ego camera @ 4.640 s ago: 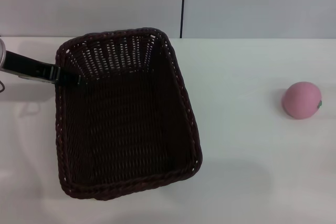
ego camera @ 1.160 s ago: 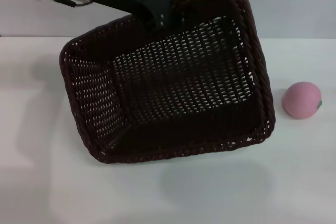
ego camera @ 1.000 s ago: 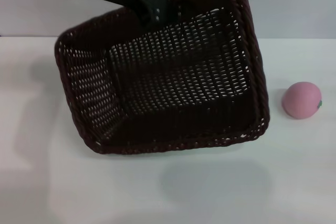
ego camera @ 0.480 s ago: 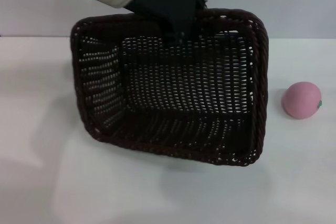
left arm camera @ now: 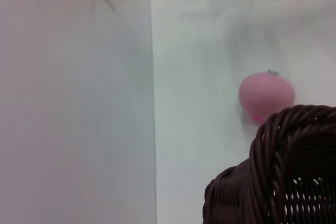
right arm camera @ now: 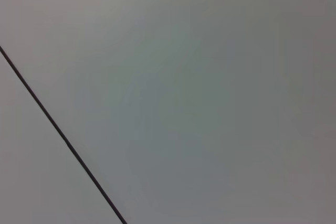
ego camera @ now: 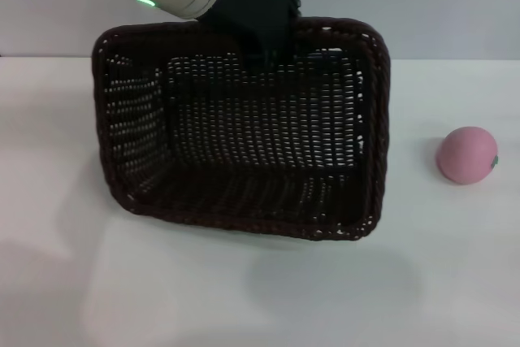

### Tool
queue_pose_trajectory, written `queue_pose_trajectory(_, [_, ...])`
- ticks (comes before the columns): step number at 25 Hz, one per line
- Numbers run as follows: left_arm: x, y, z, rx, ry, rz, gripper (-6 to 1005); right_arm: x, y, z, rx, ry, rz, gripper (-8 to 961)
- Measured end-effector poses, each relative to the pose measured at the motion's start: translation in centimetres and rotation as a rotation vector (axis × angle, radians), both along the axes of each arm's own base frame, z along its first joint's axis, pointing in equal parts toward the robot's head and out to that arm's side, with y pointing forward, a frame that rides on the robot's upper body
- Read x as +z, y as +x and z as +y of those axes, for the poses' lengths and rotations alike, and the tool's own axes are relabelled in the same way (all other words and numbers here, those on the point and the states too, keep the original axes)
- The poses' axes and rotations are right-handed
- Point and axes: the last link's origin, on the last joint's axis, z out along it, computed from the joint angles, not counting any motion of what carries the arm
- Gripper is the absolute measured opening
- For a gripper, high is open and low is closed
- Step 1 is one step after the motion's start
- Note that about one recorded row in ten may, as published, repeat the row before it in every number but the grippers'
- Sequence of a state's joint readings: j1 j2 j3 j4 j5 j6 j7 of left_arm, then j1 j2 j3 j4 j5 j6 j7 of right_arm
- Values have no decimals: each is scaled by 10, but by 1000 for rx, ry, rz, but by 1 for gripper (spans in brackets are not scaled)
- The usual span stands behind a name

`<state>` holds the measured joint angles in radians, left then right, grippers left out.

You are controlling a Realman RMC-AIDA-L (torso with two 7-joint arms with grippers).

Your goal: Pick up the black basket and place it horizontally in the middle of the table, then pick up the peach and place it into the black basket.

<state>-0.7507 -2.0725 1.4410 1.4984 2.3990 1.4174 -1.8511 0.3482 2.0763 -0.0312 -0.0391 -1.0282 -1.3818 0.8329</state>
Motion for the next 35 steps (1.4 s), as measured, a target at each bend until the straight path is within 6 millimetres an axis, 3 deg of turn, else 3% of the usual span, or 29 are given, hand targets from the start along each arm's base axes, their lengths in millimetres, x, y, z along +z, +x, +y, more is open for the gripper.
queue_pose_trajectory(9, [-9,5,0,122,86,69,157,3,0,2,0,6,-6,615])
queue_pose_trajectory(12, [-20,10,-1,129,132,115,158,3,0,2,-2,6,-9,615])
queue_pose_trajectory(35, [-25,7,0,248,161,71,162,3,2,1,-9,5,-14,615])
